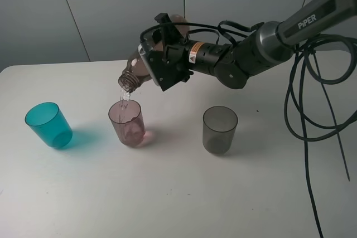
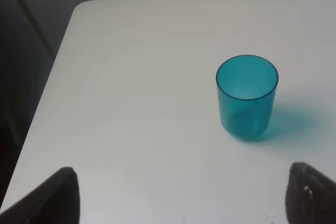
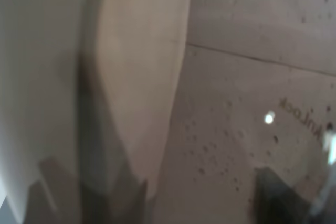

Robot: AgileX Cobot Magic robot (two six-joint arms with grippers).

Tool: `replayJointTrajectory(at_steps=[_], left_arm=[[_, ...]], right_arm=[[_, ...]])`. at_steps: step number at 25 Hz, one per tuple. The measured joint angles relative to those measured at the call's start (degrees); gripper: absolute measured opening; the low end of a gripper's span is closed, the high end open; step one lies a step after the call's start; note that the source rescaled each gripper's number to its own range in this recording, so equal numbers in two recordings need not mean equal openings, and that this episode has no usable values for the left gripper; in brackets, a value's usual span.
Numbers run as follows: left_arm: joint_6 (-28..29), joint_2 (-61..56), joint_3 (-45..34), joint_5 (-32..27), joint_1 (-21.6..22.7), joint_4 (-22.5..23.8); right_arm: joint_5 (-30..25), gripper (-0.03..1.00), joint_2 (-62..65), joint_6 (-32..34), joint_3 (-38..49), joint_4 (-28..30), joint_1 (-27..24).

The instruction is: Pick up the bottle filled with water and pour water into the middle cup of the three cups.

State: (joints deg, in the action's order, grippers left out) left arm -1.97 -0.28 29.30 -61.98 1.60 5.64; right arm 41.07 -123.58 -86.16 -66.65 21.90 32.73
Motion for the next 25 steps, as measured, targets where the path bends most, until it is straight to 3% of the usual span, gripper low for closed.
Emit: replayJointTrajectory(at_steps=[25], left_arm=[[0.0, 0.0, 0.0, 0.0, 0.0, 0.0]], right_arm=[[2.3, 0.0, 0.0, -8.0, -0.3, 3.5, 0.0]])
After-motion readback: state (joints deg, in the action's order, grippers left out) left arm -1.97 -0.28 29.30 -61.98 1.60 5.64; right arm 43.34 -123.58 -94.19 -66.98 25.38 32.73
